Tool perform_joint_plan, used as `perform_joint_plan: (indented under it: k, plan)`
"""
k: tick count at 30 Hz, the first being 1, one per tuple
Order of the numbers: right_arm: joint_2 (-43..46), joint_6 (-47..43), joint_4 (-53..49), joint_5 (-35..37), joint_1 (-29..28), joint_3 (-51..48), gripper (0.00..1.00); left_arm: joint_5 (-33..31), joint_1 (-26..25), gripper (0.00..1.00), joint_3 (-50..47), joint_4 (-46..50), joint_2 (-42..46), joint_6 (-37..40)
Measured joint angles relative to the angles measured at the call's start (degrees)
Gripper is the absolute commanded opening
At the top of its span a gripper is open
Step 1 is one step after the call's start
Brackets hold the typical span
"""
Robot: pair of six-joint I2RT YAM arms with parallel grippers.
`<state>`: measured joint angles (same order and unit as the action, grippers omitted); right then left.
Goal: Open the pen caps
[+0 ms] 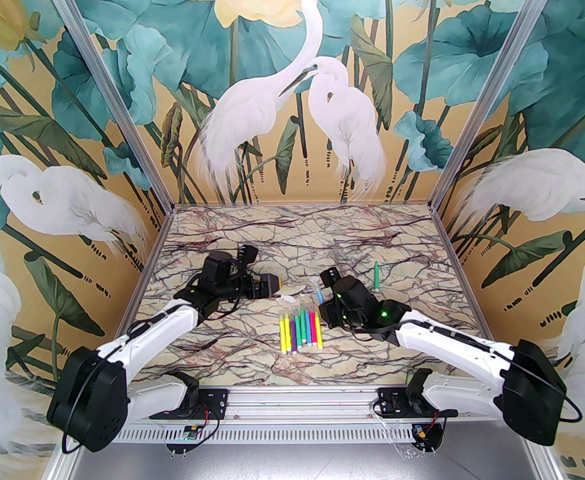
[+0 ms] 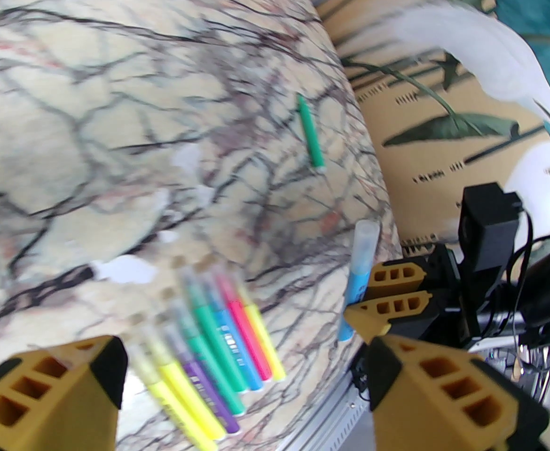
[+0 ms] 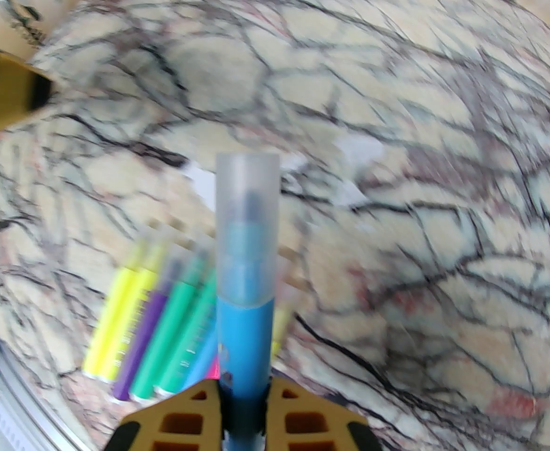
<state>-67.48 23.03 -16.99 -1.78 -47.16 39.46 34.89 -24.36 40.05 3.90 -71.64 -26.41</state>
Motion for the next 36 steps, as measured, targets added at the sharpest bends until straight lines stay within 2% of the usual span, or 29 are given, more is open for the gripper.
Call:
perform_joint_plan:
  k: [8, 25, 36]
  plan:
    - [0.22, -1.90, 3.10, -4.02, -0.04, 0.00, 0.11, 1.70, -4.48, 0.82, 3.15, -4.63, -3.56, -1.07]
    - [-0.76, -3.39, 6.16, -6.67, -1.66, 1.64, 0.11, 3.30, -9.49, 0.62, 8.24, -7.67, -9.66, -1.73]
    - [-1.64, -3.61, 7.06, -7.06, -2.29, 1.97, 0.11, 4.15, -10.45, 0.36, 9.16, -8.50, -11.69, -3.08]
